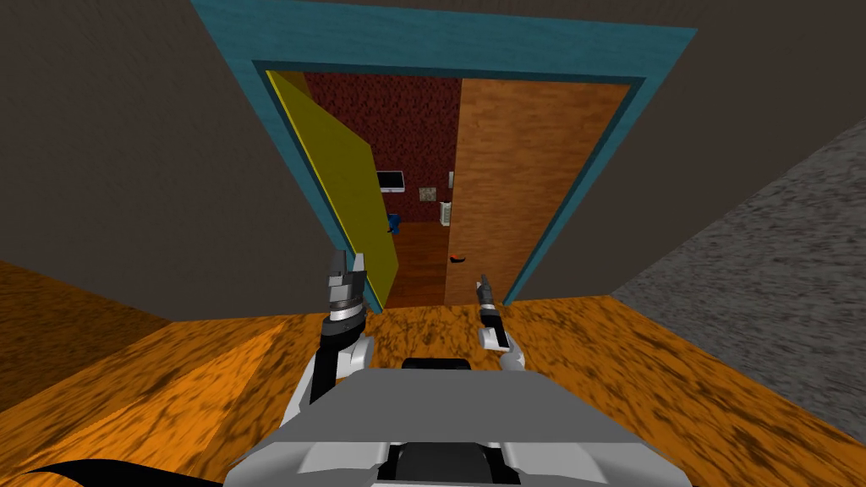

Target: Push the door open

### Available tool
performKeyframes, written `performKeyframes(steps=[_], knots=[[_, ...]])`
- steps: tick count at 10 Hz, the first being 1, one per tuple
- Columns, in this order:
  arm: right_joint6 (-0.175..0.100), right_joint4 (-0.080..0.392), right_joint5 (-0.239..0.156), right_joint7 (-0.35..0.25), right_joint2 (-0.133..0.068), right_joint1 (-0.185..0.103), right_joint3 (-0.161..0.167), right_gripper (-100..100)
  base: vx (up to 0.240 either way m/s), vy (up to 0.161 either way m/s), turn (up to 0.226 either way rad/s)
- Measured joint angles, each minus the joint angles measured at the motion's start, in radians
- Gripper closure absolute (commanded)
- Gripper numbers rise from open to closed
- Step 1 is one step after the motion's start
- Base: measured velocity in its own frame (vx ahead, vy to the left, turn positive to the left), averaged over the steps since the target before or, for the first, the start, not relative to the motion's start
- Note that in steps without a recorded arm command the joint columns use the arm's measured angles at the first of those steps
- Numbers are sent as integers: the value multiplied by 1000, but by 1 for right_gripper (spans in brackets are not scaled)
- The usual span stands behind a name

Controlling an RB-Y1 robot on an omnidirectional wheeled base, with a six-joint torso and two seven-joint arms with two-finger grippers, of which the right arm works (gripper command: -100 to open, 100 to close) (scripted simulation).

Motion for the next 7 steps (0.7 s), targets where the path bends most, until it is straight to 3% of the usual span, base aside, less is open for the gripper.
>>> performKeyframes(steps=[7], knots=[[-20,186,-8,0,10,-76,4,-100,64,-25,49]])
